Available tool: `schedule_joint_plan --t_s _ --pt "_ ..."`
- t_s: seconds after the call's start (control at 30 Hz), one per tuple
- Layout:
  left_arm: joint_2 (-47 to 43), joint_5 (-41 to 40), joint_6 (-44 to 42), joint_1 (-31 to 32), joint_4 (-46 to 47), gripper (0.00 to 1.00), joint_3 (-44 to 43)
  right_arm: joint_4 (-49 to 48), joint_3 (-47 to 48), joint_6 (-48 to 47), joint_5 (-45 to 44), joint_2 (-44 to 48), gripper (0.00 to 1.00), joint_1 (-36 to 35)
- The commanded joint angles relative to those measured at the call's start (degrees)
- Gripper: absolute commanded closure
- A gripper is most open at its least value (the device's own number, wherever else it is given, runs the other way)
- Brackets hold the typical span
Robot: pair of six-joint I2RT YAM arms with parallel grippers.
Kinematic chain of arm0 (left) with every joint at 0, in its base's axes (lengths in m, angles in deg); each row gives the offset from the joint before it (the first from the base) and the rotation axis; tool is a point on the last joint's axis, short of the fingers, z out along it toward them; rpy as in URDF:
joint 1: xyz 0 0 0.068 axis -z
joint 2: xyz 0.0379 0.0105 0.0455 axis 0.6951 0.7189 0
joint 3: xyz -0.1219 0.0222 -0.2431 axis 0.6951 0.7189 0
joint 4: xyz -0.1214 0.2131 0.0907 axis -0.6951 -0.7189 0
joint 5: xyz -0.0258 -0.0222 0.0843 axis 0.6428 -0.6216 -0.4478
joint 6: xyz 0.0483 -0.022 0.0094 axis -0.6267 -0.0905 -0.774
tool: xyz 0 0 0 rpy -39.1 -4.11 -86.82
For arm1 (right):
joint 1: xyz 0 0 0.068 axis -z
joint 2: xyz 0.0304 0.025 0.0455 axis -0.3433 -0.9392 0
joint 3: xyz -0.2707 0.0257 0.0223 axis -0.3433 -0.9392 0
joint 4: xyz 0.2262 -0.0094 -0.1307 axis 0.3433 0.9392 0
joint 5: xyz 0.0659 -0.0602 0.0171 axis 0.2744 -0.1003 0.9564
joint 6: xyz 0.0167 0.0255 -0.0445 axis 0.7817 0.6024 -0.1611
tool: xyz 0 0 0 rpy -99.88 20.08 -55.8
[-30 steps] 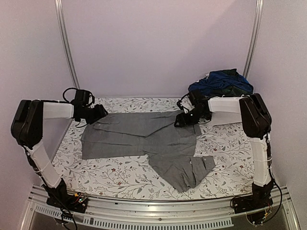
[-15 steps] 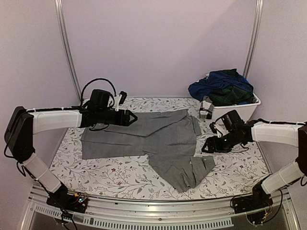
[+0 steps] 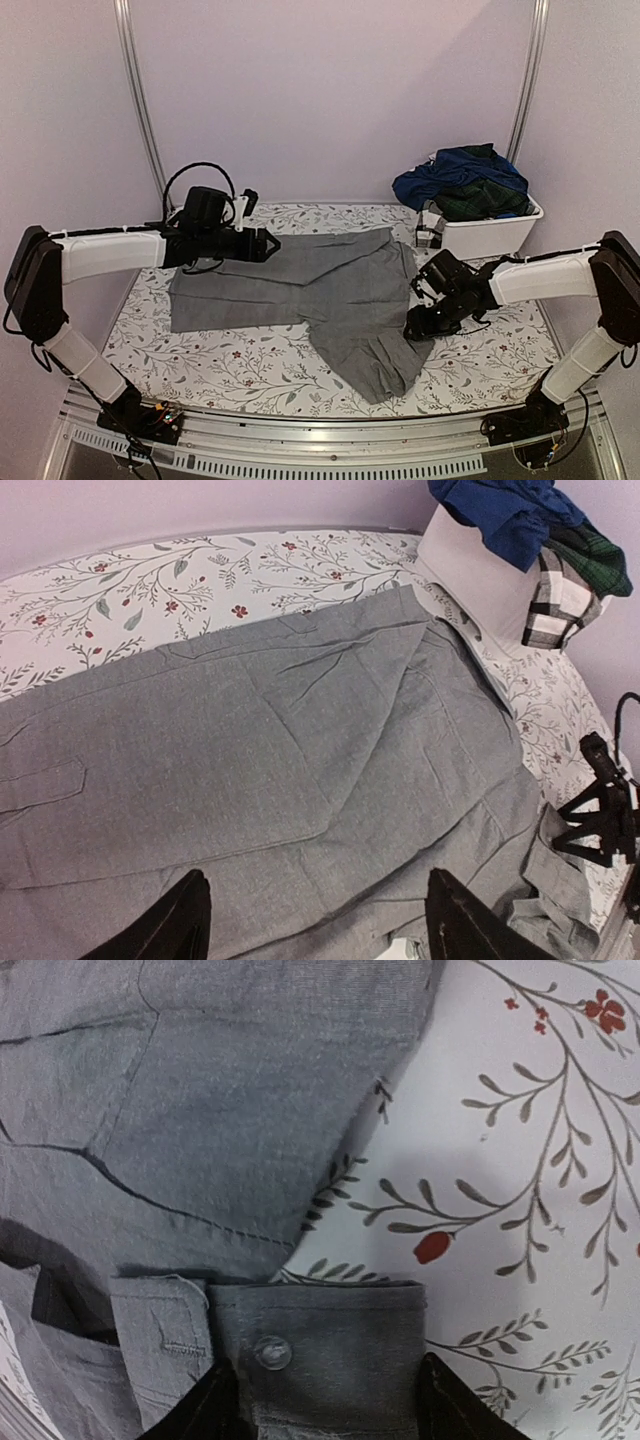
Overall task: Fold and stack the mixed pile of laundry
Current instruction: Pick up the 1/3-folded shirt from the center of the board.
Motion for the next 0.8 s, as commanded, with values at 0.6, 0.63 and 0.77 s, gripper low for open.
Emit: schedule_joint_plan --t_s 0.6,0.63,0.77 --pt "-9.60 -0.77 -2.73 0.57 5.86 0.27 6.17 4.00 13.42 -8.29 1.86 13.33 1.00 -2.61" --pt "-10.34 0.13 -3.08 0.64 6.58 0.27 6.64 2.91 13.11 -8.33 3.99 13.97 1.00 -2.69" --pt "-13.36 5.71 -5.59 1.82 14.18 0.26 11.16 -6.25 11.55 -10.52 17.50 18.68 1.00 -2.70"
